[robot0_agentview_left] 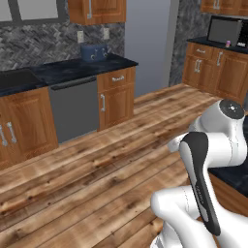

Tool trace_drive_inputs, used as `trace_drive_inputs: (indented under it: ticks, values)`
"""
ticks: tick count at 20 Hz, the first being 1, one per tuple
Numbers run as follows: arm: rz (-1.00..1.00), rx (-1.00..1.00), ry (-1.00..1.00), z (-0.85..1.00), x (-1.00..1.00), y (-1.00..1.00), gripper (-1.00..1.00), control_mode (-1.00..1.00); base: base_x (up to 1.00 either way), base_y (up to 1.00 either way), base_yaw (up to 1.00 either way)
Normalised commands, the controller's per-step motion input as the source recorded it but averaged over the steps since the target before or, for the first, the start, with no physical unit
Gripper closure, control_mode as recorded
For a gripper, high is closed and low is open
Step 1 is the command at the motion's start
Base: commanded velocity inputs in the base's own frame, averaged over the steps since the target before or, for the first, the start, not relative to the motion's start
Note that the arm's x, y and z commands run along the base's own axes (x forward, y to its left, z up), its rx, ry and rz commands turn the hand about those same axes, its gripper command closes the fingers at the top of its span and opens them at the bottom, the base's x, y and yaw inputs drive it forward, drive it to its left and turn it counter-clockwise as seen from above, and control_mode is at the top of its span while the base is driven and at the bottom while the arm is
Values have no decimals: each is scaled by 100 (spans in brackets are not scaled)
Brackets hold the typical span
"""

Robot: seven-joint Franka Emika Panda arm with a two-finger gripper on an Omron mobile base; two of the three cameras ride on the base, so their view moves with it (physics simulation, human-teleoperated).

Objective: Four empty soda cans are scattered around the kitchen. Gather all the cans and cluster them next to the stove for recycling.

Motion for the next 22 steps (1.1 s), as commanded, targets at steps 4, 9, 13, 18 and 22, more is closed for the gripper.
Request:
trace_drive_inputs:
  ticks: [4, 9, 13, 18, 22]
  values:
    - [0, 0, 0, 0, 0, 0, -100, 100, -21, 0, -46]
    - [0, 0, 0, 0, 0, 0, -100, 100, -19, 0, -45]
    - [0, 0, 0, 0, 0, 0, -100, 100, -17, 0, -44]
    - [0, 0, 0, 0, 0, 0, -100, 100, -12, 0, -41]
    - [0, 0, 0, 0, 0, 0, -100, 100, -12, 0, -39]
